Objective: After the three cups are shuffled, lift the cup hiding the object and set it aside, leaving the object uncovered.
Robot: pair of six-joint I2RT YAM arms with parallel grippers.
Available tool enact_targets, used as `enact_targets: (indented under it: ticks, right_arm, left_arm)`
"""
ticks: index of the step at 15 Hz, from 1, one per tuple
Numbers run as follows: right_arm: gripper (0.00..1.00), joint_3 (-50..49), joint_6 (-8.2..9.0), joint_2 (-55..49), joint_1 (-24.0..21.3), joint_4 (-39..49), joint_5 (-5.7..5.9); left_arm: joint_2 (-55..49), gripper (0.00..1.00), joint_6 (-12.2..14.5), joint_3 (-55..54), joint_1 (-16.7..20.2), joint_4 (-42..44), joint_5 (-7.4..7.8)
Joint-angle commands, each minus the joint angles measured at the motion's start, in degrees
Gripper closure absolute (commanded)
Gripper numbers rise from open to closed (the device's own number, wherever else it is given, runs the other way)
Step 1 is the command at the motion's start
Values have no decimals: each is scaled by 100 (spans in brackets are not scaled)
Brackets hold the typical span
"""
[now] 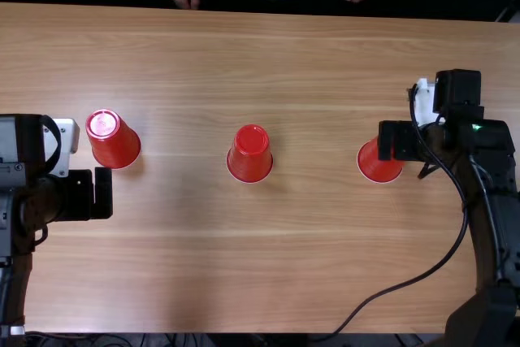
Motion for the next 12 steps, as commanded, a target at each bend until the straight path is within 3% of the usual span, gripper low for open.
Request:
enact_targets:
  ticks: [1, 10, 11, 12]
  right_arm:
    - [0, 215, 54, 153, -16, 67, -89]
    - [0, 277, 65, 856, 10, 447, -89]
    - [7, 268, 65, 891, 10, 447, -89]
    - [25, 268, 65, 917, 10, 447, -89]
  left_arm:
    - [27, 0, -34, 199, -19, 13, 20]
    - [36, 0, -23, 173, -19, 34, 83]
    - [45, 0, -23, 173, -19, 23, 83]
    - [45, 0, -23, 173, -19, 34, 83]
